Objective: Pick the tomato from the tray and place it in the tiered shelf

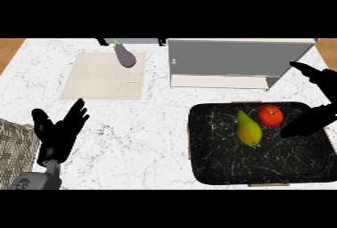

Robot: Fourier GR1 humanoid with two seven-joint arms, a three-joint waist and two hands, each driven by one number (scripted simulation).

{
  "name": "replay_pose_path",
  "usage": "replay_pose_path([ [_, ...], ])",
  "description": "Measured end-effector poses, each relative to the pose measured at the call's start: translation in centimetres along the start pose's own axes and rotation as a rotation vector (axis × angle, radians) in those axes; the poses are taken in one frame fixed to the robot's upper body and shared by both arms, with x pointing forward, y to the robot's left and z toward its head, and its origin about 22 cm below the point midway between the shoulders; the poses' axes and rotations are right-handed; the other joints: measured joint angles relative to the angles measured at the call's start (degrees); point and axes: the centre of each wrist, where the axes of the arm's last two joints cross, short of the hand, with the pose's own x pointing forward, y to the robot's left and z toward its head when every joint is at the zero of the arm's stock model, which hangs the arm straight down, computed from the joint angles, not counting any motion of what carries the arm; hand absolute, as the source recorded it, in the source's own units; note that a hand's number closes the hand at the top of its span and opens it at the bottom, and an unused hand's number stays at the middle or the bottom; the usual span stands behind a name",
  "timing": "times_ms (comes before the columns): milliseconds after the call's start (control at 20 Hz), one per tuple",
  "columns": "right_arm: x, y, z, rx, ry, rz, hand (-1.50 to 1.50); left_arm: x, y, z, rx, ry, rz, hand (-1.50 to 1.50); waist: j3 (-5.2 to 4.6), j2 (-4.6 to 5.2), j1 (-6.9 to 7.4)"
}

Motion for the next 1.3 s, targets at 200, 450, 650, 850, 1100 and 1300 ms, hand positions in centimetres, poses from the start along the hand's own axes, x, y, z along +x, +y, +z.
replay_pose_path([
  [200,0.3,0.9,0.2,-0.019,0.03,0.025,-1.5,-0.3,0.4,0.0,0.002,0.0,0.005,0.0,0.06,-0.09,-0.28],
  [450,0.2,1.7,-0.2,-0.048,0.063,0.052,-1.5,-0.4,1.1,0.5,0.007,-0.01,0.005,0.0,0.02,-0.07,-0.29],
  [650,0.2,3.5,-0.6,-0.054,0.074,0.064,-1.5,-0.3,0.6,0.6,0.008,-0.005,0.002,0.0,0.02,-0.04,-0.33],
  [850,0.2,4.9,-1.2,-0.056,0.087,0.077,-1.5,-0.4,0.8,0.5,0.012,-0.002,0.005,0.0,0.1,-0.08,-0.29],
  [1100,-0.1,5.9,-2.6,-0.08,0.128,0.105,-1.5,-0.6,1.1,0.6,-0.001,-0.015,0.002,0.0,0.07,-0.01,-0.21],
  [1300,-1.0,6.5,-3.4,-0.094,0.14,0.128,-1.5,-0.3,1.0,0.4,0.004,0.009,-0.002,0.0,0.1,-0.04,-0.25],
])
